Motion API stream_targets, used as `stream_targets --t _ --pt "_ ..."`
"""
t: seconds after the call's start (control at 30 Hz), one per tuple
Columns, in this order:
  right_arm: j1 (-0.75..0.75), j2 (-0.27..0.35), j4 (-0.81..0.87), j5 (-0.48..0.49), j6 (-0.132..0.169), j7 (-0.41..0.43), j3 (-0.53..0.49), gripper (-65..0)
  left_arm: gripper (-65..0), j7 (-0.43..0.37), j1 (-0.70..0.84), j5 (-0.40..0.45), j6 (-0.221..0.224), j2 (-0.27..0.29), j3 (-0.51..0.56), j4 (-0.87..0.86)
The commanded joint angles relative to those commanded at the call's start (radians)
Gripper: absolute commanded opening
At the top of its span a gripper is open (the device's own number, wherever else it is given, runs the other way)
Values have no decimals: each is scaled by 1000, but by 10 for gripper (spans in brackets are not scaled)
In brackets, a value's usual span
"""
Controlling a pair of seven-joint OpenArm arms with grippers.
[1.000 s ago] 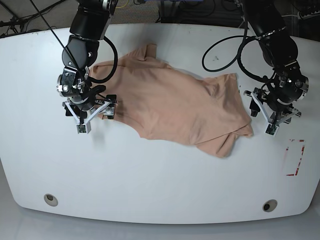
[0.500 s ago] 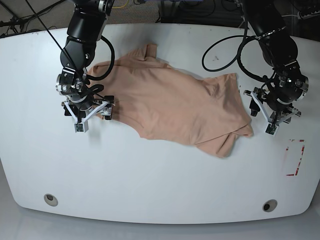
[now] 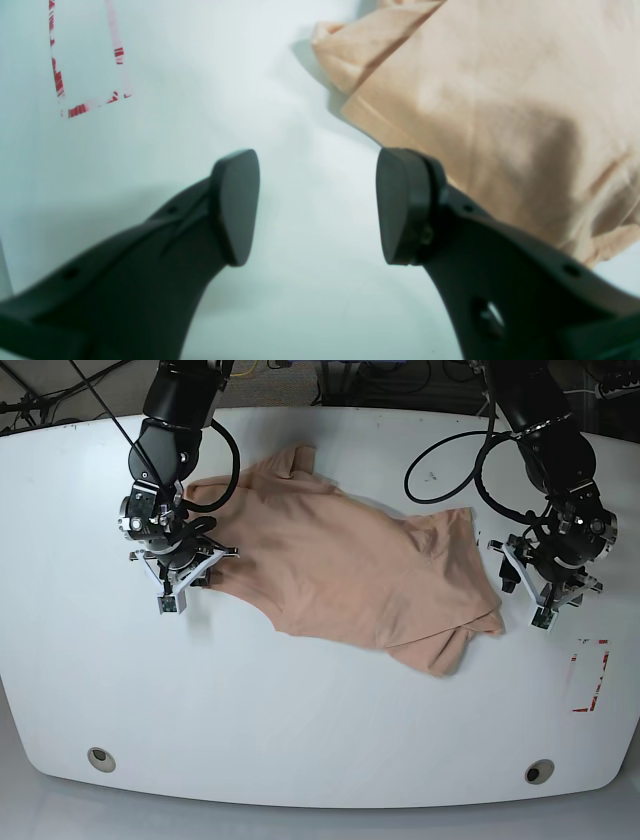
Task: Fold the T-shirt properly
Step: 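Drag the collar edge with the right gripper across the table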
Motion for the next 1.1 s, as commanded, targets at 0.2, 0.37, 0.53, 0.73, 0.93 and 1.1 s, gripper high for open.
stream_targets --t 0.2,0.37,0.53,0.73,0.93,1.1 --pt "-3 -25 164 0 0 -86 -2 -650 -304 0 0 0 0 0 0 -2" --pt "6 -28 311 0 0 -180 -40 -650 -304 0 0 -2 0 0 0 -2" --pt "52 -26 410 -5 0 -245 -104 -650 -304 2 0 -2 0 0 3 -2" --pt "120 -26 416 -2 0 -245 -166 -650 -304 2 0 -2 0 2 -2 -2" --pt "216 -26 411 -2 0 -192 -235 -650 -304 -2 3 -2 0 2 2 0" --pt "333 -26 408 -6 0 -178 -313 -650 -304 -2 3 -2 0 0 -6 2"
